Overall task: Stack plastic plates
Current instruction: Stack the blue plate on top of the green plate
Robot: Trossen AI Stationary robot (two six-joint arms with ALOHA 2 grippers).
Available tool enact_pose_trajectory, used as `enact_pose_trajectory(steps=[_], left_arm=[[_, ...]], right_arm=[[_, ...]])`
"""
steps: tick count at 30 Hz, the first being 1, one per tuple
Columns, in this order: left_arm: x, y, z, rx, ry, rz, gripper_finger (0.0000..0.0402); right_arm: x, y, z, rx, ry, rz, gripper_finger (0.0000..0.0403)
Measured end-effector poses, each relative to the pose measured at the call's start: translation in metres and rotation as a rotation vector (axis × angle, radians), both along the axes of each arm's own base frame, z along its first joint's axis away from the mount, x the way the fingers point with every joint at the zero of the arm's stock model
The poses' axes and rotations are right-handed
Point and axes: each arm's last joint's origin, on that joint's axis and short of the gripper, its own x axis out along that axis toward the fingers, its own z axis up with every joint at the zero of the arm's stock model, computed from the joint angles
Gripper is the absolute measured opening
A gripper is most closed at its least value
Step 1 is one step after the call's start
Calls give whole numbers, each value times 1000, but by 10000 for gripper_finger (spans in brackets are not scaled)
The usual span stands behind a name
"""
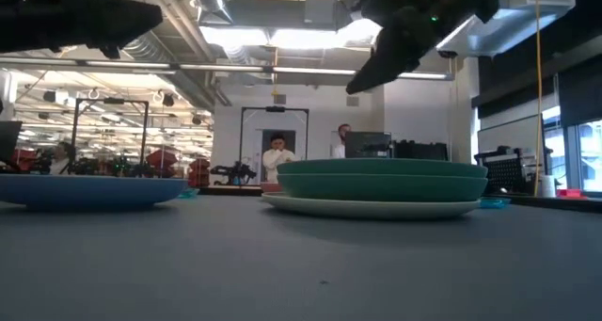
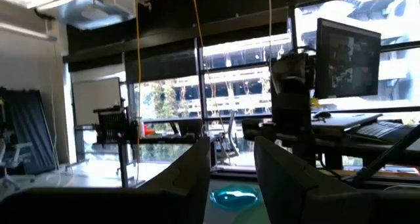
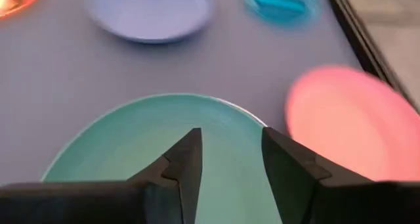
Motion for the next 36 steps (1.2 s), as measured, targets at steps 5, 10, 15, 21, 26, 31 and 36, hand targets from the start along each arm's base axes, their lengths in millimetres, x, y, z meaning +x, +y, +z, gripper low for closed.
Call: enact_pose_trajectory(steps=[5, 10, 15, 21, 26, 31, 36], left_arm=[[8, -1, -6, -64, 41, -20, 112], [15, -1, 9, -142, 35, -46, 112], [28, -4, 22, -216, 198, -52, 112], [48, -12, 36, -371, 350, -86, 112], [64, -24, 57, -461, 462, -117, 112], [82, -35, 68, -472, 631, -101, 112], [99, -50, 70, -484, 820, -84, 112]], right_arm=[[-1, 8, -16, -73, -93, 89, 150], [-5, 1, -22, -117, -222, 150, 150], [-8, -14, -13, -98, -321, 180, 150], [-12, -17, -8, -82, -343, 214, 150], [-11, -14, -1, -67, -408, 287, 150], [-12, -13, -2, -49, -401, 315, 150], [-12, -13, -3, -48, -393, 310, 150]])
